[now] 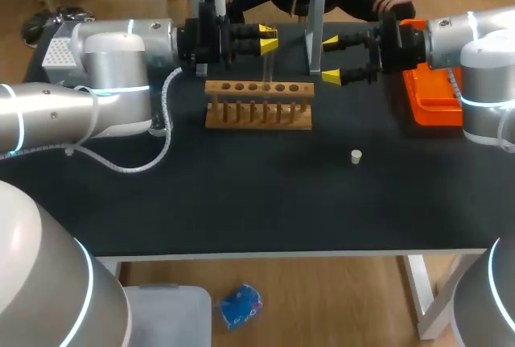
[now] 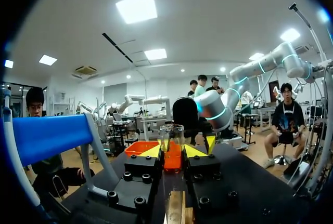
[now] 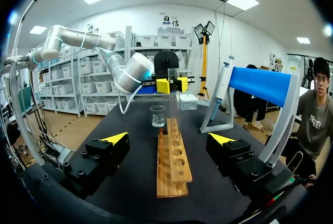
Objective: Invert the test tube, pick up the pipette, mount the tip to pipette, aspirate from beaker and dispense into the tube, eject the tip, return the pipette, and cap with the stopper.
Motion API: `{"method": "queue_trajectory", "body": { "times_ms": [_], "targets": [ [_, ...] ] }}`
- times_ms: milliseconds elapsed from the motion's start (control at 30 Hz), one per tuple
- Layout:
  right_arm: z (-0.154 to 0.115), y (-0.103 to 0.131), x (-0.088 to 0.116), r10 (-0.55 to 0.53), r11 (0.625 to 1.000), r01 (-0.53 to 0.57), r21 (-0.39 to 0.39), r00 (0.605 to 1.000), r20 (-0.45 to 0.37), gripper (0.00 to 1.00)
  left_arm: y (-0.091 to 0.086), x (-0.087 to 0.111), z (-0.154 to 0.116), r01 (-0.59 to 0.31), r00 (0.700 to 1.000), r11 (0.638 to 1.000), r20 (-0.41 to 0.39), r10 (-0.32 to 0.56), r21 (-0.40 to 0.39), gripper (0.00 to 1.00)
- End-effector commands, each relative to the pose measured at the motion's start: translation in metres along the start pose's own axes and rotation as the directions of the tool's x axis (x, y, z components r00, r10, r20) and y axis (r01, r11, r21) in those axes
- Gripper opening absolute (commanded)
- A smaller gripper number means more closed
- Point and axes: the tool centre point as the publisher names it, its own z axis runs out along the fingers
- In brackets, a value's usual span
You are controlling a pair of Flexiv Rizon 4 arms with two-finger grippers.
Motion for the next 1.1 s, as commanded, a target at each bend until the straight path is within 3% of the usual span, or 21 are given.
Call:
{"method": "queue_trajectory", "body": {
  "times_ms": [33, 1100],
  "targets": [
    [0.000, 0.000, 0.000, 0.000, 1.000, 0.000, 0.001, 1.000, 0.000, 1.00, 0.005, -0.003, 0.004, 0.001, 1.000, 1.000, -0.005, -0.001, 0.004, 0.00],
    [0.000, 0.000, 0.000, 0.000, 1.000, 0.000, 0.001, 1.000, 0.000, 1.00, 0.025, 0.002, 0.006, 0.039, 0.999, 0.999, -0.013, -0.039, -0.015, 0.00]
  ]
}}
